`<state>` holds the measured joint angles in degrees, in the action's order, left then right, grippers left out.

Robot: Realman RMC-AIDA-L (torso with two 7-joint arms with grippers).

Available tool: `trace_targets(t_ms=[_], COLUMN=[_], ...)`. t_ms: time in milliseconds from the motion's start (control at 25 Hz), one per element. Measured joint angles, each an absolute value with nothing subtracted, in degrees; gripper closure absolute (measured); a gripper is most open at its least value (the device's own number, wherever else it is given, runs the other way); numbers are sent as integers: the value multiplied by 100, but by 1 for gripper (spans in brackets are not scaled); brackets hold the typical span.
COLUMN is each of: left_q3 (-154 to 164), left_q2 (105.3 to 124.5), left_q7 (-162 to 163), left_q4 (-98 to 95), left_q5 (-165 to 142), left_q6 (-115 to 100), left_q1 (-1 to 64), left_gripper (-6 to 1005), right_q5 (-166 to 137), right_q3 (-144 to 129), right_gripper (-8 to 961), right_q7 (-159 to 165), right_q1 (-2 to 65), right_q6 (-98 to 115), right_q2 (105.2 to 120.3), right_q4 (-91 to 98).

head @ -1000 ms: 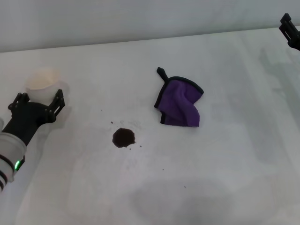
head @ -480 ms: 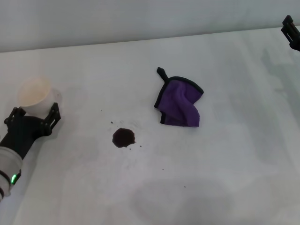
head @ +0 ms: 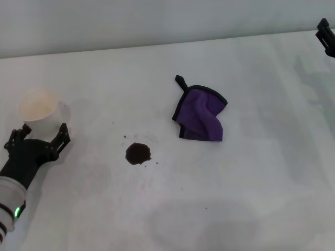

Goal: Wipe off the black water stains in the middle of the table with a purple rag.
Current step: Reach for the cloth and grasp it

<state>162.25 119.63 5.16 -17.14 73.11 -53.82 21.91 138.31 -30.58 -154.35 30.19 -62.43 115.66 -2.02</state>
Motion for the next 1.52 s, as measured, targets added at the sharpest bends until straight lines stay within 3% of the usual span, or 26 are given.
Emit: trace_targets(t_ms=[760,1080,1520], left_q3=[16248,16224,16225], left_q2=[11955,11928,11909], left_q7=[540,560,588], left_q4=[-1976,-1772,-1398], left_q5=[7217,7523,8067], left_q6=[-6457,-7002,-7141], left_q1=[1032,829,1303], left_gripper=[108,108,107], right_q5=[13147,11223,5249], right_q3=[-4044,-6470,-8305], right_gripper=[100,103,109], right_q7=[-14528,-11108,-4797], right_q1=[2962,2865,2637], right_q6=[-6051,-5050,-5133], right_q2=[11540,11488,11519], right_q4=[260,2455,6795])
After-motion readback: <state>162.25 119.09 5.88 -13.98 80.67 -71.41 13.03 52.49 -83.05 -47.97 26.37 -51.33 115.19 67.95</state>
